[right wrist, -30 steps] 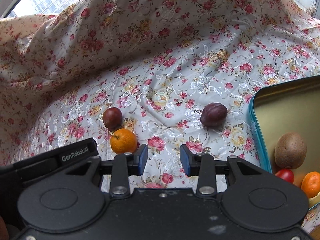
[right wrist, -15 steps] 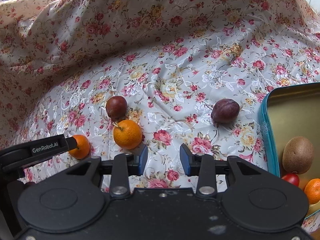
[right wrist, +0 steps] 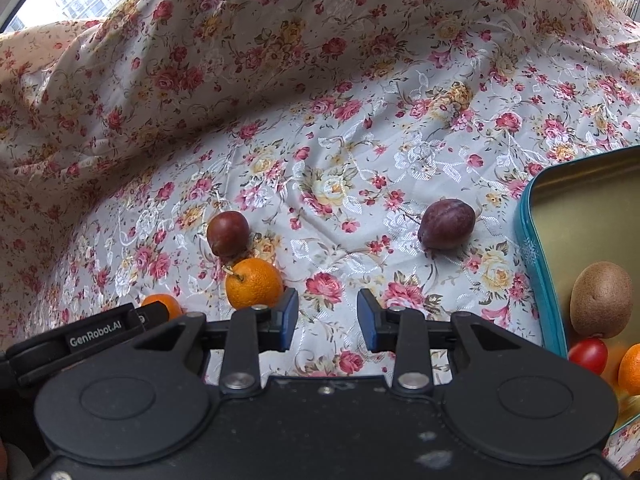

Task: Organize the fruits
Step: 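Close the left tool on the tangerine while the right tool grasps another tangerine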

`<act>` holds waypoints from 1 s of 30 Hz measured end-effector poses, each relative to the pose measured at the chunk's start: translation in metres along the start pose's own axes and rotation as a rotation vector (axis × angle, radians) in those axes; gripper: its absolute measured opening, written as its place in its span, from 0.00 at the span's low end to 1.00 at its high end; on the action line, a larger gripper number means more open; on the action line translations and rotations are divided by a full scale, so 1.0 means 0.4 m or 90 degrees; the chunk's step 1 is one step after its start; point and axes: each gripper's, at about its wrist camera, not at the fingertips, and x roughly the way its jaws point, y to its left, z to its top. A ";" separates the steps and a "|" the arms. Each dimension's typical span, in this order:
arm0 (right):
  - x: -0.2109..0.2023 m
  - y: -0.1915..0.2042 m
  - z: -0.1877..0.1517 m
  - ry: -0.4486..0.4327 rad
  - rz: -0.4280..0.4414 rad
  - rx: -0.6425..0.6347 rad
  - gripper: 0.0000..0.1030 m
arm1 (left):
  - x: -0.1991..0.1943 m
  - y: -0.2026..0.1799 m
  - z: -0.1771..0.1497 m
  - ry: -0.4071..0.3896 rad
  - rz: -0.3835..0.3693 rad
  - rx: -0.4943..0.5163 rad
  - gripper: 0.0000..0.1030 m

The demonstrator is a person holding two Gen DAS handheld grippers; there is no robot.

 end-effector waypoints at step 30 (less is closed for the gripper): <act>-0.028 -0.205 0.034 -0.043 -0.029 0.145 0.35 | 0.016 -0.071 -0.004 -0.015 0.019 0.000 0.50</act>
